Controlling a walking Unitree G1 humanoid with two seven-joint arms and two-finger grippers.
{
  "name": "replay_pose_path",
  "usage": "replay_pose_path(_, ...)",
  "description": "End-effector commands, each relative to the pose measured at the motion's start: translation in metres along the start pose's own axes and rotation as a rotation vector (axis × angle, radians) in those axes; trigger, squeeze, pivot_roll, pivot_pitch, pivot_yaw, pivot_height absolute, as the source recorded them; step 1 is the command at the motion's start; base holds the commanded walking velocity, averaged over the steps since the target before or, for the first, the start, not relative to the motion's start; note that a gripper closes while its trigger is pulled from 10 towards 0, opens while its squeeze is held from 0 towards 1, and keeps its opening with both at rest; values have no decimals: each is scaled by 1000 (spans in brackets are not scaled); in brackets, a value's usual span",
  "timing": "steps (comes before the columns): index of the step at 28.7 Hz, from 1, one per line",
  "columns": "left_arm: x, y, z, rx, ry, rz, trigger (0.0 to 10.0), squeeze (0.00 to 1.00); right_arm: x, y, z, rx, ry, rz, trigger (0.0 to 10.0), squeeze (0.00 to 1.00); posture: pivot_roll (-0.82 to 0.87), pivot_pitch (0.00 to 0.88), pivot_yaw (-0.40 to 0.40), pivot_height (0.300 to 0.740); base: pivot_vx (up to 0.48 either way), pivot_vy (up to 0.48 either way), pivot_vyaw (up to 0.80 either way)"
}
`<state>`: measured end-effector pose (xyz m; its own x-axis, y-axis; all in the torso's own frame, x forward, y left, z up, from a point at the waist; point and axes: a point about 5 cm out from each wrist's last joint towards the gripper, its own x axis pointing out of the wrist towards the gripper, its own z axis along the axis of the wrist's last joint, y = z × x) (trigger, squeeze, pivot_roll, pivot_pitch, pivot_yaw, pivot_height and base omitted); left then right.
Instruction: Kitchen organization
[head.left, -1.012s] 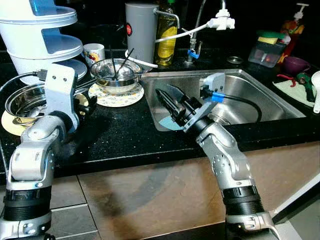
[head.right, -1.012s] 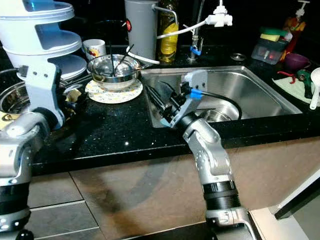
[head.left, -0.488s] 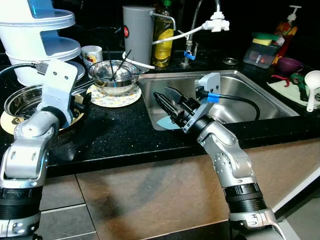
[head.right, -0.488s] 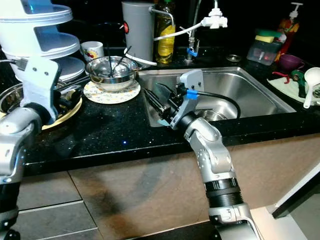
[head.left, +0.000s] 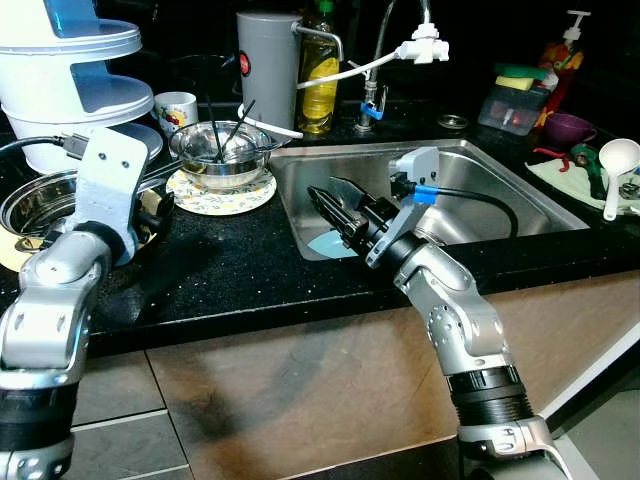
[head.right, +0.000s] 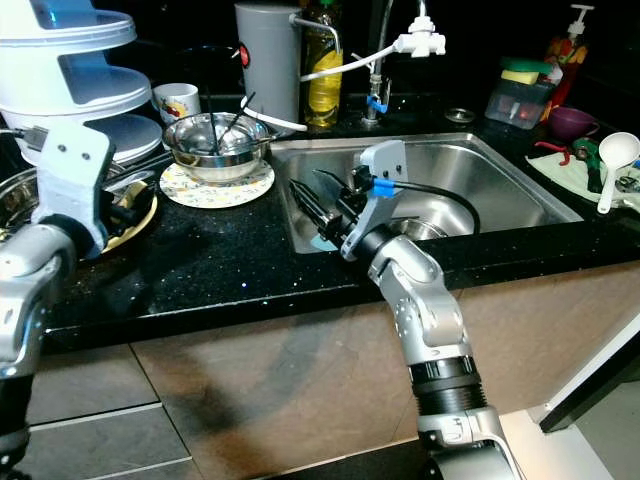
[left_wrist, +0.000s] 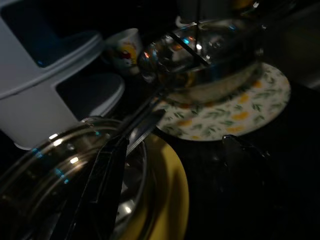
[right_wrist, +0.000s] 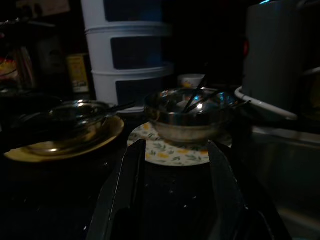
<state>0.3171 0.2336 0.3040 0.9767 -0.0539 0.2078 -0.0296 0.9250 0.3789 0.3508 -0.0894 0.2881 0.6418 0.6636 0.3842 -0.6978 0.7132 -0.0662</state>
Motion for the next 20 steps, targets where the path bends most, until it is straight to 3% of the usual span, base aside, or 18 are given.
replay_pose_path(1, -5, 2, -1, 8, -6, -14, 10000, 0, -2, 4, -3, 0, 22, 25, 10000, 0, 15, 139, -57, 740, 0, 0, 0)
replay_pose_path(8, -11, 23, 1, 15, -47, 13, 10000, 0, -8, 13, -4, 23, 21, 130, 10000, 0, 16, 132, -60, 740, 0, 0, 0)
replay_pose_path(12, -10, 30, -1, 161, 6, 29, 10000, 0, -9, 11, -4, 28, 21, 128, 10000, 0, 22, 136, -55, 740, 0, 0, 0)
replay_pose_path(17, -10, 30, -3, 160, 20, 49, 10000, 0, -7, 8, -3, 28, 20, 124, 10000, 0, 25, 128, -58, 740, 0, 0, 0)
replay_pose_path(20, -12, 38, -6, 143, 39, 111, 10000, 0, -7, 10, -5, 35, 24, 141, 10000, 0, 27, 116, -66, 740, 0, 0, 0)
